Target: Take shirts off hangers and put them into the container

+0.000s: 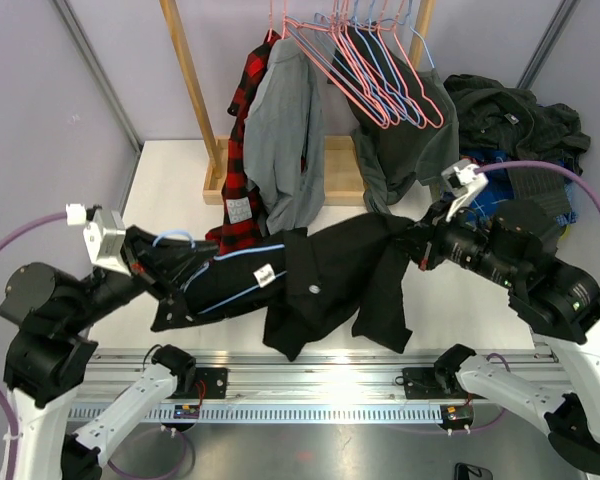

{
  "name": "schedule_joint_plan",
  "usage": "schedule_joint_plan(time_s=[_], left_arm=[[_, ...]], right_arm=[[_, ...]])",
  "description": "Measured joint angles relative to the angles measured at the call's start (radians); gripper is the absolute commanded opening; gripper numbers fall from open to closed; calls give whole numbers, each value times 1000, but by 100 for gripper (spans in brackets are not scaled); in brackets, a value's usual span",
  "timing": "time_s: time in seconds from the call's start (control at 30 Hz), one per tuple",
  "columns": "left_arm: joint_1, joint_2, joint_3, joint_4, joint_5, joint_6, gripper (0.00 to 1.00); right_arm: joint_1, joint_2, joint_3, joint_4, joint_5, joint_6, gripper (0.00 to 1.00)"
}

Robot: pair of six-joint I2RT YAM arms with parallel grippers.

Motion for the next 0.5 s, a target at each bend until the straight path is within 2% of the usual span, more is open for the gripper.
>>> schedule_joint_plan(time_s=[0.1, 0.2, 0.4, 0.5], left_arm=[[0, -74, -18, -112, 18, 40, 0], [0, -131, -8, -177, 19, 69, 0], [0, -161, 50, -235, -5, 106, 0], [0, -161, 53, -235, -14, 110, 0]], right_arm=[[2, -34, -37, 57, 215, 58, 0], [5, -33, -73, 97, 349, 107, 0], [6, -6, -193, 187, 571, 197, 0], [7, 10, -246, 214, 615, 225, 0]])
